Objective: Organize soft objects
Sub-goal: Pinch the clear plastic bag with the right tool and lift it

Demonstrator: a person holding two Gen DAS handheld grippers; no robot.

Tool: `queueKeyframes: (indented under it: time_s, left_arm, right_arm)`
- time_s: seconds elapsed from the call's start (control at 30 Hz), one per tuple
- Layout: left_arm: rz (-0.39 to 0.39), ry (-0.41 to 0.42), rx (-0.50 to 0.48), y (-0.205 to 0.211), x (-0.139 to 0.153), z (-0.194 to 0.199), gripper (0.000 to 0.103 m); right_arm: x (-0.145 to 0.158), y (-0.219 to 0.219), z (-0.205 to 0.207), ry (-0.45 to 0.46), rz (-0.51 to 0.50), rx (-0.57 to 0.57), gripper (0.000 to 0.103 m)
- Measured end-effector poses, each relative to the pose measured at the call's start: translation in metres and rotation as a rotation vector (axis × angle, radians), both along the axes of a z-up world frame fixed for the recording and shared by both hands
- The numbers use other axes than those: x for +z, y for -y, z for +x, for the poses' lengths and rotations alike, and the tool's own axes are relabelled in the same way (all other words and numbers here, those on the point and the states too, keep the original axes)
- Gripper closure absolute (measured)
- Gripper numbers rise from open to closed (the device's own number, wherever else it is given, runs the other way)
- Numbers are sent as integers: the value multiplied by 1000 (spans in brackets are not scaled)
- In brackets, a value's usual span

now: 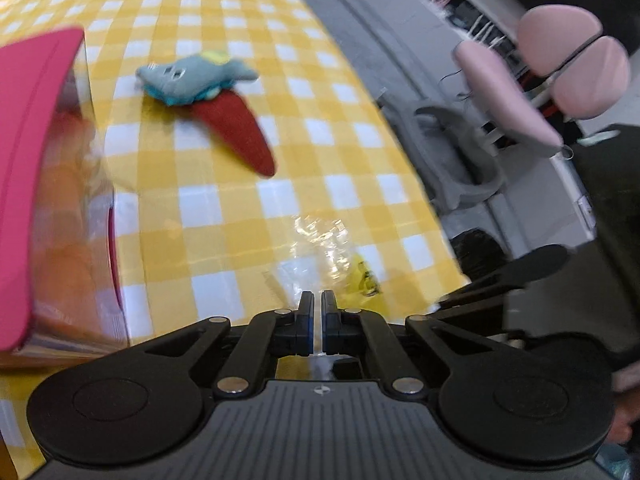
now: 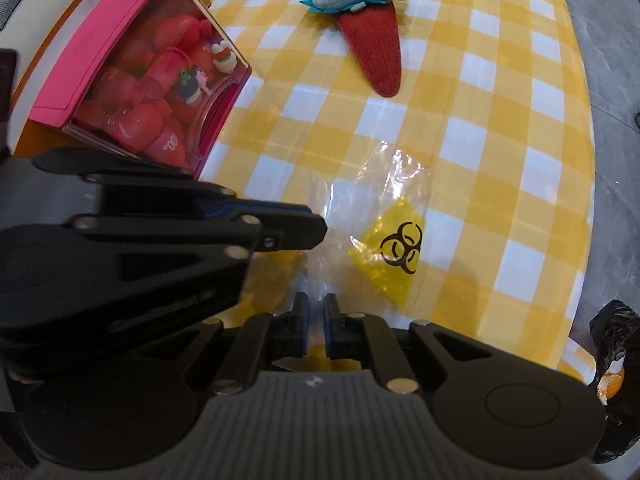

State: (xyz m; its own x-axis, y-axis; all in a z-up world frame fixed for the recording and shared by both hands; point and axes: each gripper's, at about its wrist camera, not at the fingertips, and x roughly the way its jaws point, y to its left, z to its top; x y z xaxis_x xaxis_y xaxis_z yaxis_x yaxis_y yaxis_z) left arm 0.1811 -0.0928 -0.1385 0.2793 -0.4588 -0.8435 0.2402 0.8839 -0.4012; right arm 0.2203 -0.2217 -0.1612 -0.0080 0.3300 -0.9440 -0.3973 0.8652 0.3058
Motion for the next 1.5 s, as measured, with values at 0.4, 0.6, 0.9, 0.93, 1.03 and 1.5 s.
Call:
queueKeyframes:
  time_s: [0.4,0.6,0.9,0.93,1.03,1.5]
  left_arm:
    - [52,-30,-16,1,-12,1,101]
    - [-7,-7,14,-4,5,-3,101]
    - [-34,40,-63,16,23,7,101]
    - [-33,27,-68,18,18,10,101]
    - [-21,-8,-76,22,3,18,101]
    - [9,-49,-33,16,-12,30,101]
  right_arm:
    - [21,22,-5,88,-25,-38,70]
    - [10,26,-1,58,-12,-76,70]
    - [6,27,7,56,-2,-98,70]
    - [6,28,6,58,-1,-94,70]
    - [9,31,5,69,-6,-90,70]
    - [11,48,23,198,-54,-63,36]
